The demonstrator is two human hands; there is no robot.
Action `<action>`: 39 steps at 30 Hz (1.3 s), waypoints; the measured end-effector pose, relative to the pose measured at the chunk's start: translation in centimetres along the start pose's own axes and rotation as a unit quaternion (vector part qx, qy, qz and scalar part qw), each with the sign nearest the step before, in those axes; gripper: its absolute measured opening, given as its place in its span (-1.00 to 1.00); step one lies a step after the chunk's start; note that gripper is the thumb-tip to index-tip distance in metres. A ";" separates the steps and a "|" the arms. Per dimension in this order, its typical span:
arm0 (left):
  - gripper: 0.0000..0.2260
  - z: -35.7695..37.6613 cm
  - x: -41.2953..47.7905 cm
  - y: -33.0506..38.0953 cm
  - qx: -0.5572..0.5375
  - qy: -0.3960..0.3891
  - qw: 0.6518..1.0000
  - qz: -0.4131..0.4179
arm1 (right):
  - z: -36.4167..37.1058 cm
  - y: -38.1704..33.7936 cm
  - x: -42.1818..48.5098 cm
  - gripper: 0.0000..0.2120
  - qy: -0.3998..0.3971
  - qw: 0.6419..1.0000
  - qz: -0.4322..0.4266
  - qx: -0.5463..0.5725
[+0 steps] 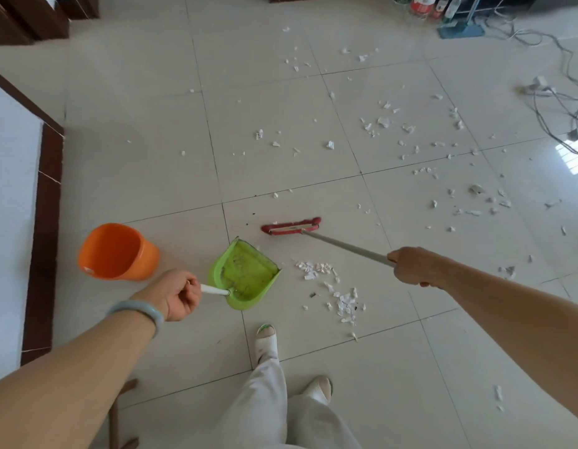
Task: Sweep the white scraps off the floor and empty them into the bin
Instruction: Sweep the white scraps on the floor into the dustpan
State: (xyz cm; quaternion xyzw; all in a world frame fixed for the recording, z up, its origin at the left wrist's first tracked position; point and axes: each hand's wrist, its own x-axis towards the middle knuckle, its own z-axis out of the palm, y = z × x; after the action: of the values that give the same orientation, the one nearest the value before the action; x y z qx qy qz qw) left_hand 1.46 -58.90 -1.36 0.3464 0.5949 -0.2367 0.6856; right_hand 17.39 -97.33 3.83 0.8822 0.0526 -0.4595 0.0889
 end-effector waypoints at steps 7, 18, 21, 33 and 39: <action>-0.74 -3.5 -0.2 0.6 -0.032 0.004 0.999 -0.014 | -2.2 -10.6 5.6 -0.63 -0.012 0.998 -0.037 0.047; -0.78 -5.3 0.2 2.0 -0.058 0.023 0.998 -0.010 | 0.0 -16.0 10.1 -0.63 -0.026 0.998 -0.050 -0.012; -0.78 -5.0 0.0 1.5 -0.057 0.024 0.998 -0.010 | 0.7 -13.0 9.8 -0.61 -0.009 0.999 -0.033 -0.039; -0.75 -2.6 -2.3 -5.2 -0.024 0.028 0.999 0.008 | 6.4 1.3 3.5 -0.57 -0.017 0.991 -0.010 -0.136; -0.76 -0.7 -2.7 -10.3 -0.006 0.007 1.000 -0.001 | 11.4 9.4 -0.3 -0.57 -0.038 0.992 0.028 -0.119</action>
State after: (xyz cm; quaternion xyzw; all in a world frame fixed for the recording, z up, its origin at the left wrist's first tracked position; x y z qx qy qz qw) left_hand -7.09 -65.27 -0.78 0.3437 0.6011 -0.2313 0.6834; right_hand 9.73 -108.91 -1.28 0.8486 0.0790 -0.4801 0.2076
